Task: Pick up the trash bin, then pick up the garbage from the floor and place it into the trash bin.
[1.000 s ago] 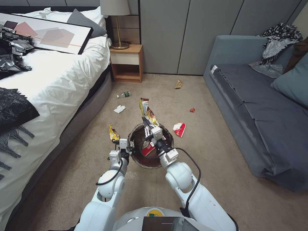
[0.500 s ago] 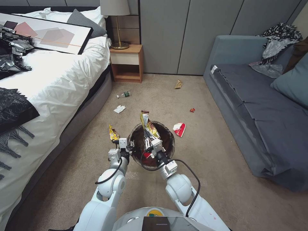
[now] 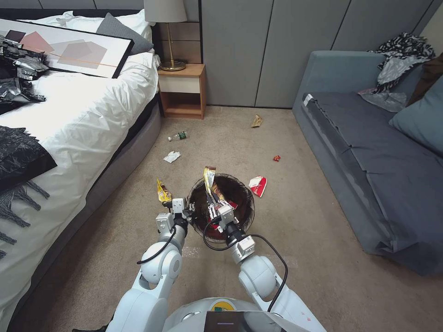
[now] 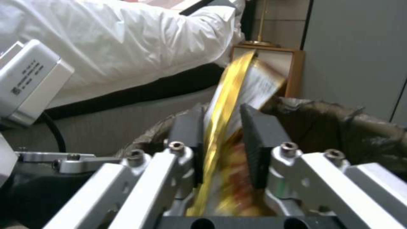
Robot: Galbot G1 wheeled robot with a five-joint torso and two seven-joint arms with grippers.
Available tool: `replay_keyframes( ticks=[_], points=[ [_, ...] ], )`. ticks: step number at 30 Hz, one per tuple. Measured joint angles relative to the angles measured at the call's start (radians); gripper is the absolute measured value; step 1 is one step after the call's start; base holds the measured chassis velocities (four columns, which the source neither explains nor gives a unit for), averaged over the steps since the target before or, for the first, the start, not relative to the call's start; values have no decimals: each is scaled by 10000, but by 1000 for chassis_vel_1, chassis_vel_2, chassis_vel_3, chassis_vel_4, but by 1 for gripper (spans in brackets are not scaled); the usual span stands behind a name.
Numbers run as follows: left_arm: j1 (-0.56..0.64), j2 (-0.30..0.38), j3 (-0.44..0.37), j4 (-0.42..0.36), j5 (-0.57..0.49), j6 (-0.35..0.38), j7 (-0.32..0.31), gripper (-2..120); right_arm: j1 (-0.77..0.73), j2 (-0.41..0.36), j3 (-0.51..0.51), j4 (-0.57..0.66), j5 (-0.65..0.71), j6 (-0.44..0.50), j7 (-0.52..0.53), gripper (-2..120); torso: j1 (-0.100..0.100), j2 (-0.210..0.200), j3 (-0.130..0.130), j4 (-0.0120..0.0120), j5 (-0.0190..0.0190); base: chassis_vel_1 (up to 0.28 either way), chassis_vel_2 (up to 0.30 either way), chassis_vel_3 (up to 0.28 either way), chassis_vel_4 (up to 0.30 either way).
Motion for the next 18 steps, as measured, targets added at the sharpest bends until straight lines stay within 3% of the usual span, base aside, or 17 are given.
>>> replay_keyframes(
  ticks=[2, 5, 10, 18],
  points=[
    [2, -4, 10, -7, -16, 11, -4, 2, -8, 5, 3, -3, -7, 8, 0, 26, 0, 0, 0, 0, 0, 0, 0, 0, 0],
    [4, -9, 6, -19, -55, 56, -13, 2, -36, 3, 35, -3, -28, 25, 0, 41, 0, 0, 0, 0, 0, 0, 0, 0, 0],
    [5, -10, -16, -22, -59, 71, -16, 2, -44, 1, 54, 7, -29, 26, 0, 54, 0, 0, 0, 0, 0, 0, 0, 0, 0],
    [0, -1, -69, -3, -60, 75, -15, 2, -143, 8, 144, 90, -80, 64, -8, 89, 0, 0, 0, 0, 0, 0, 0, 0, 0]
  ],
)
